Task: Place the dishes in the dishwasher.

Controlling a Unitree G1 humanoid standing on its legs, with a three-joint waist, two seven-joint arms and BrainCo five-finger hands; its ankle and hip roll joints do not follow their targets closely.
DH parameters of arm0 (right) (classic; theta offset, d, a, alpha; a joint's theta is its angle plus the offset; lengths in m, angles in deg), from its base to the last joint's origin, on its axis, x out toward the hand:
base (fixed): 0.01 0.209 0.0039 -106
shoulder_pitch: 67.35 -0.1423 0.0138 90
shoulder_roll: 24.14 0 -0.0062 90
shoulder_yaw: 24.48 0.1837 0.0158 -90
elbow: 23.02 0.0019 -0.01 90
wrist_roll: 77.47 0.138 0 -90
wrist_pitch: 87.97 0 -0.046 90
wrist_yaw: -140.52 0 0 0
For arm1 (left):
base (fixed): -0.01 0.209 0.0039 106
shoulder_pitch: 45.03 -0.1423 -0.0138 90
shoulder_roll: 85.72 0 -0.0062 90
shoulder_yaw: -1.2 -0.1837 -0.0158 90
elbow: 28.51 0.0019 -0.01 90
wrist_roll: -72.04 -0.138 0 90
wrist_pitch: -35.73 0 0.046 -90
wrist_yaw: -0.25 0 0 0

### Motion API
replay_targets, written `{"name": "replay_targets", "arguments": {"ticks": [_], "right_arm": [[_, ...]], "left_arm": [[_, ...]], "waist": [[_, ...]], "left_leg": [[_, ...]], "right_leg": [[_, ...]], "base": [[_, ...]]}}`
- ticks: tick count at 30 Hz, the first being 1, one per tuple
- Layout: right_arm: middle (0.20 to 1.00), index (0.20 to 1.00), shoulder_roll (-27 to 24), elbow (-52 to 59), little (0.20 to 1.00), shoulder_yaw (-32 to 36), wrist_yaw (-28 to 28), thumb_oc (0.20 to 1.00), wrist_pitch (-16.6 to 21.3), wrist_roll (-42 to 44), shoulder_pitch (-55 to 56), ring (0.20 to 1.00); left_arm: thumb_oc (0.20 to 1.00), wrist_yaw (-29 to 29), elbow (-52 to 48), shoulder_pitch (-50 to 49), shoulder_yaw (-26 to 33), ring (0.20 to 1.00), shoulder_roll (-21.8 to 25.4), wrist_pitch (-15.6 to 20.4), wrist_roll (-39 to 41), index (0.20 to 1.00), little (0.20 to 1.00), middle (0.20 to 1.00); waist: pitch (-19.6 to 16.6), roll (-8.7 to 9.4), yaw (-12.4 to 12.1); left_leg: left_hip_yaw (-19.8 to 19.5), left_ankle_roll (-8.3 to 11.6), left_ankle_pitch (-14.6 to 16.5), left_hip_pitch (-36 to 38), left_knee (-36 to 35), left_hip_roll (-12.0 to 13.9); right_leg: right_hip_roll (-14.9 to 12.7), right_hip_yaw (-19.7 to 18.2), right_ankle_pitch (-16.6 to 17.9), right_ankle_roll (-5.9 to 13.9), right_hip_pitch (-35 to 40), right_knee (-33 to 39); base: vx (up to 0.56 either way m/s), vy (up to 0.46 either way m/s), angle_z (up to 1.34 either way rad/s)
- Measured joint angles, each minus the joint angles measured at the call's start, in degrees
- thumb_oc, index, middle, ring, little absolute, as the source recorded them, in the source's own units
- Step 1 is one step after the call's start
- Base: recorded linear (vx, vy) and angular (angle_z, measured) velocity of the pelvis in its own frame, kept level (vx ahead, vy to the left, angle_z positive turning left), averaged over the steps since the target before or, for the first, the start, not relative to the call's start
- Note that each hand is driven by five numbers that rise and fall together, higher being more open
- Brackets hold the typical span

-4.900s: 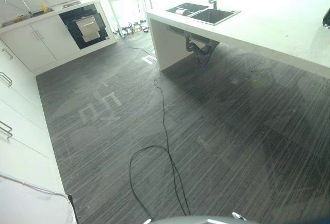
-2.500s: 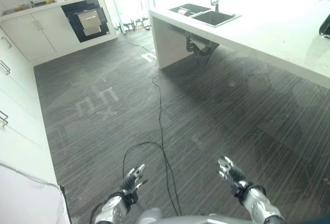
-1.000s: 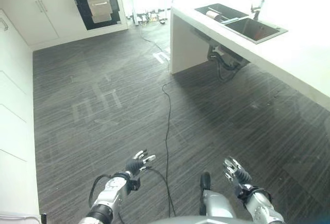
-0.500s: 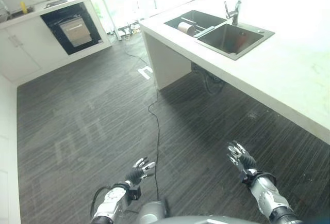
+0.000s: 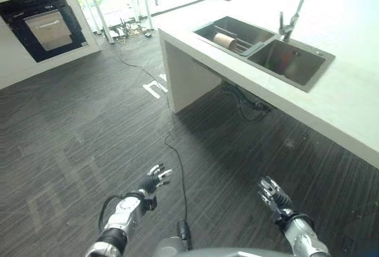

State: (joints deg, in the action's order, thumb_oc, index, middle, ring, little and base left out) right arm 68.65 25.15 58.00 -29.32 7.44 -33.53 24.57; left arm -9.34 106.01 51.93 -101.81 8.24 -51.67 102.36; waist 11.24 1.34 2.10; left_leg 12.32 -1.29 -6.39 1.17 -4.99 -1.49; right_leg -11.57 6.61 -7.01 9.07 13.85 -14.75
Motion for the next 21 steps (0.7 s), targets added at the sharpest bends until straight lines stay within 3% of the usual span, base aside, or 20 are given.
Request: {"name": "replay_targets", "arguments": {"ticks": [2,4,5,6,8,9,10,11,12,15,18,19,21], "right_arm": [[1.000,1.000,0.2,0.5,1.000,-0.8,-0.9,1.000,0.4,0.0,-0.1,1.000],[1.000,1.000,0.3,0.9,1.000,-0.8,-1.1,1.000,0.6,0.0,0.5,1.000],[1.000,1.000,0.3,0.8,1.000,-0.8,-1.1,1.000,0.5,0.0,0.5,1.000],[1.000,1.000,0.2,0.7,1.000,-0.8,-0.9,1.000,0.5,0.0,0.1,1.000],[1.000,1.000,-0.1,0.6,1.000,-0.8,-0.8,1.000,0.5,0.0,1.1,1.000],[1.000,1.000,-0.1,0.4,1.000,-0.8,-0.7,1.000,0.6,0.0,1.3,1.000],[1.000,1.000,0.3,-0.5,1.000,-0.8,-0.1,1.000,0.8,0.0,1.2,1.000],[1.000,1.000,-0.7,-2.2,1.000,-0.8,0.2,1.000,0.7,0.0,1.3,1.000],[1.000,1.000,-1.9,-2.6,1.000,-0.6,0.6,1.000,0.6,0.1,0.9,1.000],[1.000,1.000,-1.2,-2.6,1.000,-0.9,1.0,1.000,1.4,1.1,1.3,1.000],[1.000,1.000,-1.3,-2.3,1.000,-0.8,1.0,1.000,1.5,1.1,1.1,1.000],[1.000,1.000,-1.3,-1.8,1.000,-1.0,0.8,1.000,1.4,1.0,1.1,1.000],[1.000,1.000,-1.7,0.0,1.000,-1.1,0.6,1.000,1.5,1.0,0.9,1.000]], "left_arm": [[1.000,0.5,0.2,-0.3,-0.7,1.000,0.4,-0.4,0.0,1.000,1.000,1.000],[1.000,0.6,0.1,-0.7,-0.5,1.000,0.2,-0.7,0.0,1.000,1.000,1.000],[1.000,0.7,0.1,-1.2,-0.5,1.000,0.3,-1.0,0.0,1.000,1.000,1.000],[1.000,0.9,-0.3,-2.4,-0.3,1.000,0.2,-1.3,0.0,1.000,1.000,1.000],[1.000,1.0,-1.7,-4.9,-0.1,1.000,-0.1,-1.4,0.0,1.000,1.000,1.000],[1.000,1.0,-1.7,-5.2,-0.1,1.000,-0.2,-1.4,0.0,1.000,1.000,1.000],[1.000,1.0,-1.6,-5.0,-0.1,1.000,0.6,-1.5,-0.1,1.000,1.000,1.000],[1.000,1.2,-0.9,-5.6,-0.4,1.000,-0.5,-1.9,-0.1,1.000,1.000,1.000],[1.000,1.1,-0.8,-6.6,-0.4,1.000,-1.1,-2.1,-0.2,1.000,1.000,1.000],[1.000,0.8,0.4,-7.8,-0.3,1.000,-1.4,-0.6,-0.6,1.000,1.000,1.000],[1.000,0.8,-0.4,-8.2,-0.3,1.000,-1.8,-0.1,-0.6,1.000,1.000,1.000],[1.000,0.7,-0.6,-8.3,-0.2,1.000,-2.0,0.2,-0.6,1.000,1.000,1.000],[1.000,0.7,-0.5,-8.7,0.2,1.000,-2.4,0.9,-0.6,1.000,1.000,1.000]], "waist": [[-0.1,-0.86,0.1],[-0.5,-0.99,0.0],[-0.5,-1.07,-0.4],[-0.7,-1.38,-0.4],[-1.8,-1.65,0.6],[-1.9,-1.07,0.8],[-1.8,2.07,0.7],[-1.8,1.20,0.3],[-2.0,-0.36,0.5],[-2.9,-0.09,1.5],[-2.9,-0.81,1.7],[-2.9,-0.95,1.7],[-2.6,-0.40,1.7]], "left_leg": [[-0.4,-1.45,1.1,1.1,-0.3,-1.0],[-0.2,-2.45,2.2,1.8,-0.3,-1.3],[0.8,-2.97,2.8,2.4,-0.4,-1.3],[2.5,-2.59,3.2,3.1,-0.4,-1.1],[1.9,-1.66,4.4,2.9,-0.4,-0.9],[2.2,-1.07,5.5,3.2,0.4,-1.1],[1.5,-2.71,8.9,-0.4,11.0,-1.7],[2.7,-2.23,11.7,0.4,10.7,-1.2],[2.5,-1.03,9.7,2.8,7.0,-0.6],[2.7,1.21,10.8,7.0,4.9,0.3],[2.2,2.82,11.5,6.6,7.9,2.0],[2.0,3.84,11.6,5.6,11.3,2.8],[1.4,4.08,11.4,1.0,23.9,4.3]], "right_leg": [[-1.1,-0.5,1.4,1.74,-6.9,-14.8],[-0.8,-0.5,-1.7,1.97,-12.0,-19.3],[-1.1,1.5,-2.1,1.60,-14.9,-20.0],[-0.7,4.7,-3.1,0.36,-16.9,-18.9],[6.1,5.1,-3.5,-1.77,-19.7,-7.3],[7.9,5.5,-2.6,-3.11,-20.8,-3.1],[5.3,8.5,0.6,-5.81,-21.7,1.1],[4.6,10.4,3.3,-5.36,-21.1,1.3],[5.9,7.7,5.7,-3.58,-20.2,5.8],[6.4,6.5,7.1,-5.53,-14.0,9.1],[8.2,6.3,7.2,-7.48,-12.7,10.2],[8.9,6.3,6.5,-8.48,-11.9,10.5],[9.1,5.2,5.2,-9.81,-10.9,10.4]], "base": [[0.19,0.328,0.18],[0.16,0.147,-0.03],[0.14,0.019,-0.40],[0.16,-0.016,-0.48],[0.20,-0.060,-0.03],[0.19,-0.098,0.27],[0.19,-0.118,0.03],[0.28,-0.186,-0.17],[0.32,-0.222,-0.15],[0.32,-0.220,-0.10],[0.14,-0.118,-0.03],[0.12,-0.146,-0.17],[0.15,-0.125,-0.26]]}}
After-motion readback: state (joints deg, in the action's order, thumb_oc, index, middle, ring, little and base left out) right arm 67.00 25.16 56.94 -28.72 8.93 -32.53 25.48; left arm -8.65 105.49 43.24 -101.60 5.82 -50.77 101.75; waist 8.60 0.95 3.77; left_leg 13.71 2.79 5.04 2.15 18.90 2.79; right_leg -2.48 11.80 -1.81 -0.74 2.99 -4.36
